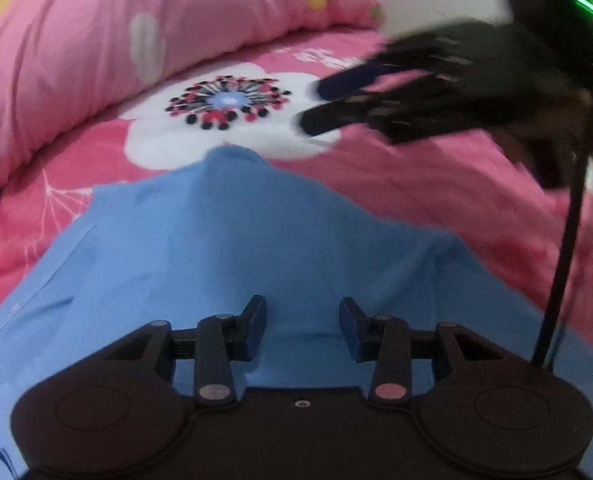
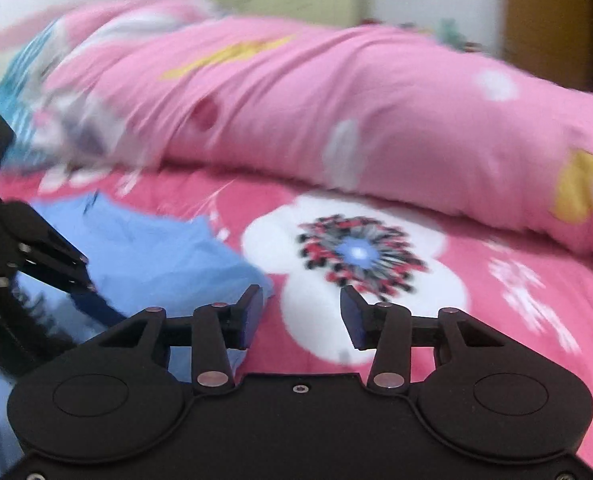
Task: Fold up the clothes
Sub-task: 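Open left gripper and move both tools over the folded shirt, then pinch the fold beside the 'value' print with the right gripper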
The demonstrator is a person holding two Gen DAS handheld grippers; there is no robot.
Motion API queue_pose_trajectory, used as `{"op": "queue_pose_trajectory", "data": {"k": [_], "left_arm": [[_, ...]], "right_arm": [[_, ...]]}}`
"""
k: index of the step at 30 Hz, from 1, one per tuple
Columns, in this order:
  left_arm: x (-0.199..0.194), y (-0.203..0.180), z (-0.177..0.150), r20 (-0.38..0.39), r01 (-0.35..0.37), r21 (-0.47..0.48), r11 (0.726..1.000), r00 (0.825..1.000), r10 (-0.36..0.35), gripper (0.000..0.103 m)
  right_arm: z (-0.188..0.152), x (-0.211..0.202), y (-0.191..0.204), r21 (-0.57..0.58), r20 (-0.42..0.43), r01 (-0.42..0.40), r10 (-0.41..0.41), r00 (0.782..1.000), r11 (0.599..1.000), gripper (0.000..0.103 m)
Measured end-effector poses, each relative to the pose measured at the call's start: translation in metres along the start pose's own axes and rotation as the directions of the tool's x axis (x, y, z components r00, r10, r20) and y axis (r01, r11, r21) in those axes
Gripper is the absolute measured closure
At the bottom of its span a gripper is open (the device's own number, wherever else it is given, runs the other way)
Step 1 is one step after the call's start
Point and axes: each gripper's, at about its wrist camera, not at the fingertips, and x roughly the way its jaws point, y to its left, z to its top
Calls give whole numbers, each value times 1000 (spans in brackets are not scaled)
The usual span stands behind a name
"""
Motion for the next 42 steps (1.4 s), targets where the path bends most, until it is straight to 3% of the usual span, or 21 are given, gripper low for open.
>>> {"op": "queue_pose_trajectory", "data": {"k": [3,5,10,15,18,21,26,32,33,35,38,42], "left_arm": [[-3,5,-7,-11,18,-8,1000,1000,-19,65],[-4,9,-12,-16,21,-8,1000,1000,-21,64],[-14,22,-17,-20,23,-42,999,1000,-24,64],[-28,40,-19,-16,-7,-140,990,1000,5,64],[-32,52,-18,-16,-18,-213,977,1000,15,64],[-28,74,-11,-35,-33,-339,940,999,22,64],[-23,93,-6,-85,-69,-446,892,996,35,64],[-14,96,-3,-119,-94,-425,900,992,48,64],[-13,95,-3,-119,-100,-416,904,991,55,64],[-11,96,-3,-114,-106,-411,905,991,64,64],[-9,97,-5,-110,-108,-417,903,992,69,64],[-6,99,-7,-97,-108,-414,904,993,74,63]], "right_arm": [[8,15,1,-99,-33,-55,52,998,993,67],[11,23,-1,-131,-59,-51,44,997,990,68],[8,34,-21,-79,-102,32,-40,994,996,70],[10,-4,-18,-36,-30,1,-2,1000,999,70],[1,-36,-1,-8,-25,-52,52,998,999,70],[-15,-56,35,-11,-61,-114,113,992,993,70],[-39,-66,108,-137,-122,-172,156,980,976,70],[-55,-42,151,-247,-211,-161,109,971,956,72],[-57,-39,153,-251,-223,-152,96,970,956,77],[-54,-40,147,-190,-233,-136,90,968,972,91],[-48,-42,136,-84,-249,-124,100,963,989,95],[-48,-38,131,-25,-262,-116,106,959,993,96]]}}
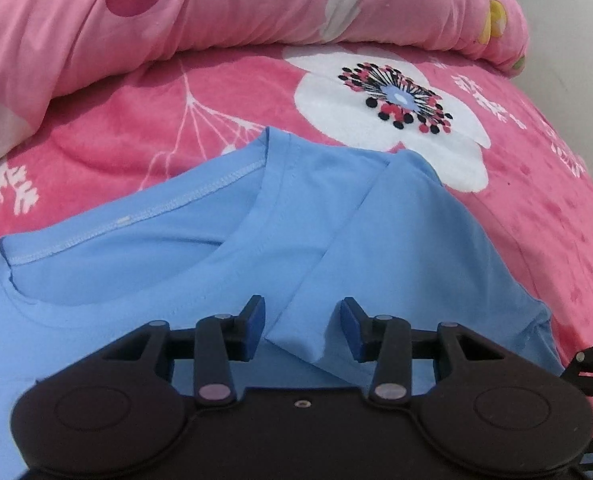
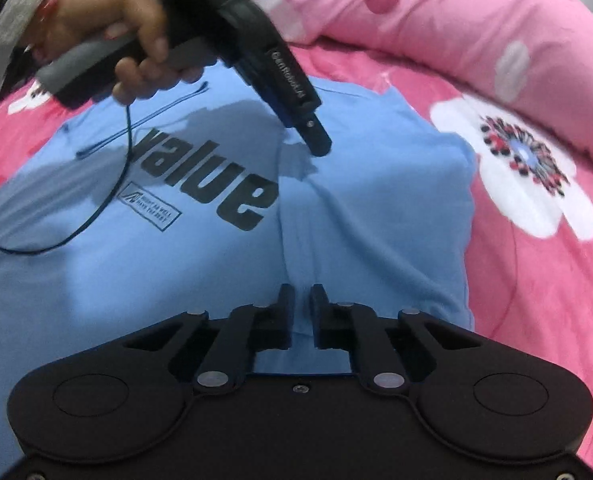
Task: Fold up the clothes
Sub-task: 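Pinch the fold beside the 'value' print with the right gripper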
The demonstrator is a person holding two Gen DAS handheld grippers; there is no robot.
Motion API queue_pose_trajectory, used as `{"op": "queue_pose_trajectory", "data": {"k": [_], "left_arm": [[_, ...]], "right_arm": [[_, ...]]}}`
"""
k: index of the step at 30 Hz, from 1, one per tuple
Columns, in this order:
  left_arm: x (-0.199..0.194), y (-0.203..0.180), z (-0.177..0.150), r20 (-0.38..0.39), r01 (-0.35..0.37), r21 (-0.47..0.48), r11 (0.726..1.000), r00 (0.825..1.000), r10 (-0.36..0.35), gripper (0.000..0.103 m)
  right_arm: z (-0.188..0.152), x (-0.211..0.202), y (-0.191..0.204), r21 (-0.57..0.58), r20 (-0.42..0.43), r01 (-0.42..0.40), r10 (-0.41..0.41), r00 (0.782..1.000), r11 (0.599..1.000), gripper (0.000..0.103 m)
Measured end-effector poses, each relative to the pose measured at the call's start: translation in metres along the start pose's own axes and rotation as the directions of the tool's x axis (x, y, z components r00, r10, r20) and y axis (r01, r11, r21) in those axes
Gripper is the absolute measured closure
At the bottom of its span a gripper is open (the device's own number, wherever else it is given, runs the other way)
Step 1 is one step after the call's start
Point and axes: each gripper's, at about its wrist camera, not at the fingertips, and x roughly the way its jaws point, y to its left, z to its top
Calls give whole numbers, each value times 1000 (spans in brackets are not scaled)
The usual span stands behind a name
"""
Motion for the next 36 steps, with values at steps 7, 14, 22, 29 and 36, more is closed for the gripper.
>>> {"op": "queue_pose_trajectory", "data": {"k": [7,14,22,29,36], "left_arm": [[1,-2,-1,5,8,37,999,1000,-9,60],[1,-3,-2,7,7,39,999,1000,-7,59],[1,-6,-1,5,0,49,999,1000,-1,57],[1,-6,-1,4,2,48,999,1000,-2,56],[2,-6,-1,3,2,51,999,1000,-2,56]], "right_arm": [[1,-7,-4,49,2,-13,13,1000,999,94],[1,-10,-10,47,14,10,-11,1000,999,94],[4,-5,-4,42,9,-3,3,1000,999,91],[14,8,0,5,20,41,-42,999,999,91],[9,4,-7,18,3,56,-56,998,998,91]]}}
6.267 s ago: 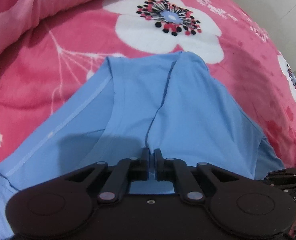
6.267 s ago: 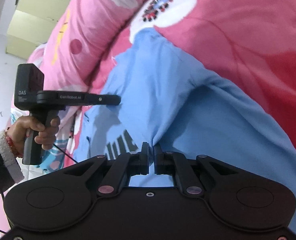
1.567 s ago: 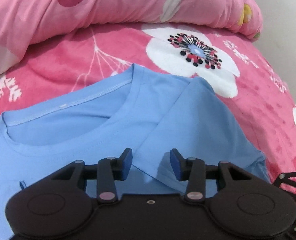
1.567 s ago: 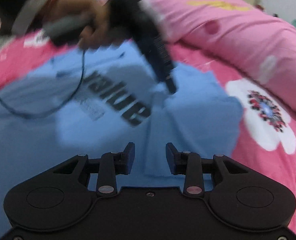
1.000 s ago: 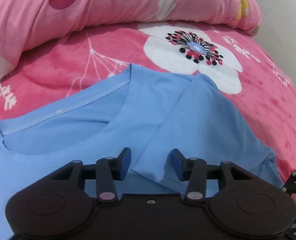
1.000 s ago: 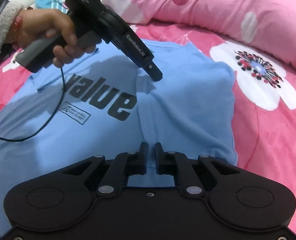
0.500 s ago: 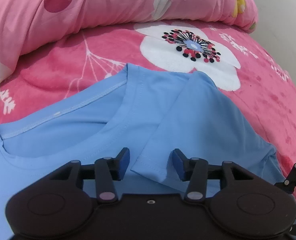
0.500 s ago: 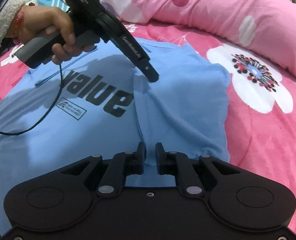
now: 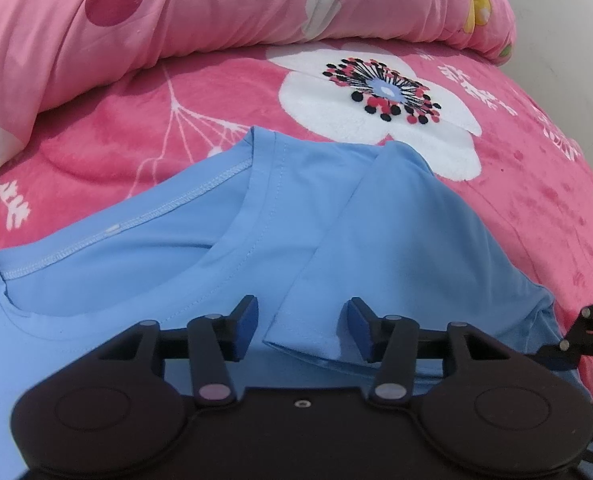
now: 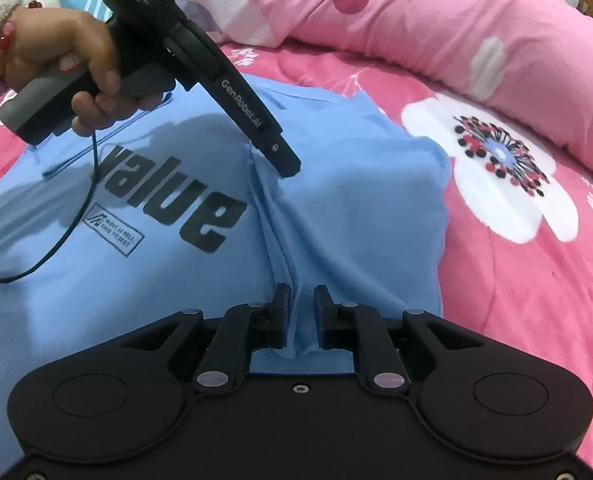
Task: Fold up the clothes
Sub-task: 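Pinch the fold beside the 'value' print with the right gripper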
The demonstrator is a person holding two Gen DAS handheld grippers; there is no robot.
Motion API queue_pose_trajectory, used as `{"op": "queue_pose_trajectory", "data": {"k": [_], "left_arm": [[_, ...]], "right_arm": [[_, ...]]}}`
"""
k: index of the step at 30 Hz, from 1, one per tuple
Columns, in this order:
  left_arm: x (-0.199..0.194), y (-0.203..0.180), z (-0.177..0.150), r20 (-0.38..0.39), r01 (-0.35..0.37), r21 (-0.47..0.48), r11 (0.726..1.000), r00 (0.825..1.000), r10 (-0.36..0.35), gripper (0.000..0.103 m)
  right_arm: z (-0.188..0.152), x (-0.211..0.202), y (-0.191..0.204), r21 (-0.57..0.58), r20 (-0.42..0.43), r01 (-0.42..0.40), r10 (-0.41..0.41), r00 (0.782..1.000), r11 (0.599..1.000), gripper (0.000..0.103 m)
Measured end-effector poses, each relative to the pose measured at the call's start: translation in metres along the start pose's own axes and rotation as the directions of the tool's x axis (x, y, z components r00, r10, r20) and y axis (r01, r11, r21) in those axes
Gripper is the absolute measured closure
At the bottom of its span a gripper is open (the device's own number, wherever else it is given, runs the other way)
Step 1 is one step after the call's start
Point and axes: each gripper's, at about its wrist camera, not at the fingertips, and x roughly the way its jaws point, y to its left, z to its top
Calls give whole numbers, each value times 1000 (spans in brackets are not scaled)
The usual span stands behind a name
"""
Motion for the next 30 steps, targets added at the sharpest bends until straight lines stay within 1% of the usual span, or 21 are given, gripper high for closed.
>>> {"op": "queue_pose_trajectory", "data": {"k": [1,3,5,8,9,10,11,14,16,18,20,23,24,26,28,30], "left_arm": [[0,0,0,-1,0,1,1000,1000,0,56],[0,0,1,-2,0,1,1000,1000,0,56],[0,0,1,-2,0,1,1000,1000,0,56],[0,0,0,0,0,1,1000,1000,0,56],[0,0,0,1,1,2,1000,1000,-1,56],[0,0,0,1,1,1,1000,1000,-1,56],[0,0,1,1,1,0,1000,1000,-1,56],[-1,2,2,3,2,-10,1000,1000,-2,56],[-1,3,2,5,2,-18,1000,1000,-2,56],[0,3,3,6,1,-23,1000,1000,-1,56],[0,3,3,8,-2,-20,1000,1000,2,56],[-2,2,4,16,-12,-18,1000,1000,13,56],[-4,1,4,31,-28,-19,999,999,29,56],[-12,0,4,79,-65,-25,998,995,67,56],[-24,-2,4,147,-96,-37,995,984,100,56],[-37,-6,3,213,-107,-47,993,970,115,55]], "right_arm": [[-1,-1,3,-12,1,-10,10,1000,1000,91],[-2,0,8,-27,-2,-21,21,1000,999,86],[-4,2,14,-51,-10,-16,15,1000,999,86],[-5,4,16,-84,-18,13,-15,1000,996,86],[-6,3,16,-80,-22,21,-23,999,997,88],[-7,1,15,-72,-23,18,-20,1000,997,92],[-7,0,13,-63,-24,12,-14,1000,998,99],[-5,-8,11,-32,-16,-33,32,999,999,100],[-1,-14,5,32,5,-86,86,996,996,100],[1,-19,3,68,26,-123,122,992,990,100],[0,-18,6,68,24,-129,128,992,989,100],[-6,-10,9,89,-5,-155,157,988,984,100],[-8,-7,9,104,-9,-164,166,986,981,99],[-10,-4,10,130,-19,-170,174,985,977,93],[-12,-6,8,154,-11,-179,183,983,972,86],[-12,-15,0,178,25,-189,188,982,966,73]]}}
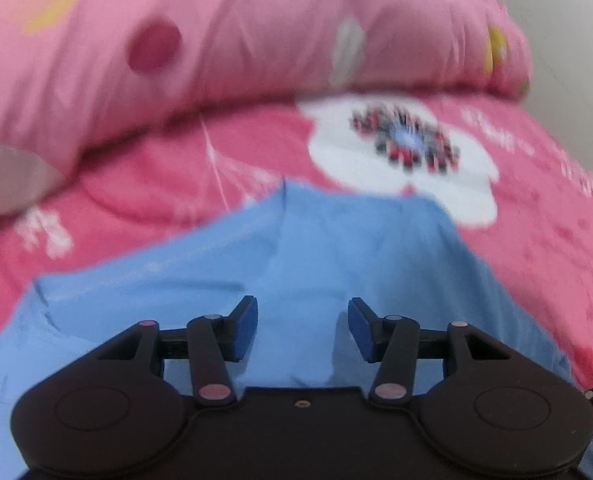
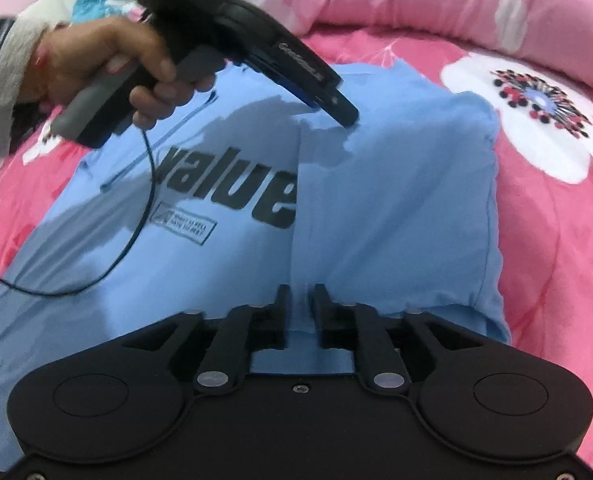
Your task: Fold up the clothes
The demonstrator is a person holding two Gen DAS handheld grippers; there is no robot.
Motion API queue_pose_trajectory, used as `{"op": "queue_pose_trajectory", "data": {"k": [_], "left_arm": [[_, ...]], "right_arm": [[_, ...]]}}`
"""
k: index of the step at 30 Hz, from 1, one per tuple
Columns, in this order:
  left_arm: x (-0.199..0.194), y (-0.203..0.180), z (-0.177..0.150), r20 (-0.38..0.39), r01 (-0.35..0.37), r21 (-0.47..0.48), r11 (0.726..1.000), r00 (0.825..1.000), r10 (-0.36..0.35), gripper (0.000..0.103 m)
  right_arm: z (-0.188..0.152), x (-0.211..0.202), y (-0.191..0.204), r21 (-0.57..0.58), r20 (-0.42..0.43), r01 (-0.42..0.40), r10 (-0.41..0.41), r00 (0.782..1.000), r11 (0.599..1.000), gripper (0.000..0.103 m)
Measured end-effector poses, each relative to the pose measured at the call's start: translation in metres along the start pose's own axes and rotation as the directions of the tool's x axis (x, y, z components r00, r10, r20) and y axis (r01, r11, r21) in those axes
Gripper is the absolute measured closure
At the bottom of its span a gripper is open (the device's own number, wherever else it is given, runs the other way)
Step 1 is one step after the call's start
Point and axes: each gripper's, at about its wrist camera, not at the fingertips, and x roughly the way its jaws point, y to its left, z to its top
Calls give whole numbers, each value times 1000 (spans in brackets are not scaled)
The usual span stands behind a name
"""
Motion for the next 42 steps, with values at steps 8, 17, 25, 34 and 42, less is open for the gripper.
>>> {"op": "queue_pose_trajectory", "data": {"k": [8,17,25,34,42], "left_arm": [[-7,-44,-19,-17,121,171,978,993,-120,53],[9,-60,-57,-74,107,357,928,994,-86,50],[13,-52,-60,-69,129,348,929,991,-112,48],[-2,-39,-39,-78,125,293,948,991,-106,48],[33,-27,43,-57,196,95,976,980,-191,49]], "right_arm": [[26,-32,-52,-4,134,149,-147,980,989,70],[89,33,-81,-266,131,189,-158,979,945,95],[114,75,-103,-254,92,155,-135,987,955,97],[122,42,-143,23,223,172,-173,959,985,89],[48,-2,-122,173,135,107,-131,982,979,75]]}}
